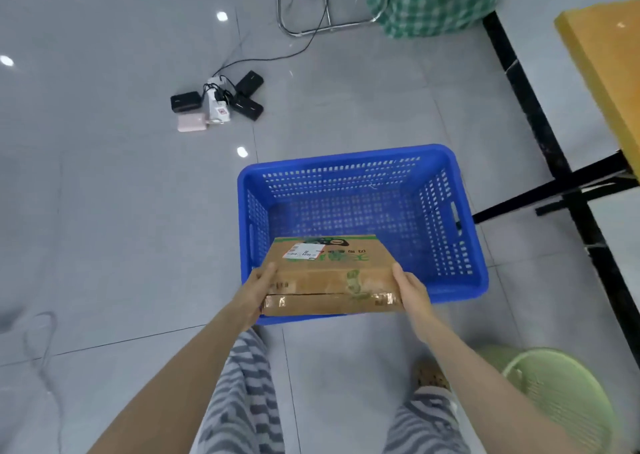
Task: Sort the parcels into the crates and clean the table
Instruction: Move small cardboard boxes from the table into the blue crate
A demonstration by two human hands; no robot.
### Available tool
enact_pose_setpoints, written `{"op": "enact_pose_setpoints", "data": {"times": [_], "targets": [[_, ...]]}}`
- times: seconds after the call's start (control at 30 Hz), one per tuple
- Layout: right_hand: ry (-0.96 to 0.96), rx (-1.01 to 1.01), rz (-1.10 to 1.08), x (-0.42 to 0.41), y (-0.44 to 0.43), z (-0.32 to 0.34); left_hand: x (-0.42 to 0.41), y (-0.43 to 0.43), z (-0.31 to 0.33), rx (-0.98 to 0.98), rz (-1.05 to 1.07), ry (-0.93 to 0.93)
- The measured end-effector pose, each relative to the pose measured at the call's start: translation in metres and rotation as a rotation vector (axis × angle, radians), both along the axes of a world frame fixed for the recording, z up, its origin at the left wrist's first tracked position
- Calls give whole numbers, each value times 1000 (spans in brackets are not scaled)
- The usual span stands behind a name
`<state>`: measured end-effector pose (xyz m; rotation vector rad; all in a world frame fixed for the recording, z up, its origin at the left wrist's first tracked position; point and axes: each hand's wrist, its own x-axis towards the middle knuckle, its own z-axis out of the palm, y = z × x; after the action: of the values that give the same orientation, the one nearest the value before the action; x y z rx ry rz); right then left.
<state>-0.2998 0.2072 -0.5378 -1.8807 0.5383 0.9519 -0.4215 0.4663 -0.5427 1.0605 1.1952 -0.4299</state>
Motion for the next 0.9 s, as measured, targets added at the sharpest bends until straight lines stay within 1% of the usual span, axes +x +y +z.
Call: {"op": "enact_pose_setpoints", "data": {"times": [0.03, 0.13, 0.2, 0.27, 0.33, 0.43, 0.57, 0.67, 0.73, 0.8, 0.9], "targets": [[-6, 4, 8, -3, 2, -7, -2, 1, -5, 11, -24, 15], [-2, -24, 53, -7, 17, -51, -11, 11, -56, 87, -66, 98], [-18, -41, 70, -8, 25, -82, -19, 21, -98, 147, -160, 168], [-20, -51, 84, -8, 33, -101, -20, 27, -134, 143, -231, 218], [8, -55, 143, -6, 42, -126, -2, 25, -139, 128, -200, 288], [29, -86, 222, -7, 54, -154, 11, 17, -149, 158, -198, 379], [47, -241, 377, -14, 63, -179, 9, 14, -174, 262, -224, 435], [60, -299, 470, -15, 70, -190, -1, 8, -188, 290, -332, 389], [72, -358, 628, -17, 73, -196, -7, 4, -195, 269, -434, 379], [101, -412, 771, -17, 73, -197, -4, 3, -196, 258, -508, 421], [146, -412, 866, -17, 71, -202, 7, 0, -197, 310, -659, 488]]}}
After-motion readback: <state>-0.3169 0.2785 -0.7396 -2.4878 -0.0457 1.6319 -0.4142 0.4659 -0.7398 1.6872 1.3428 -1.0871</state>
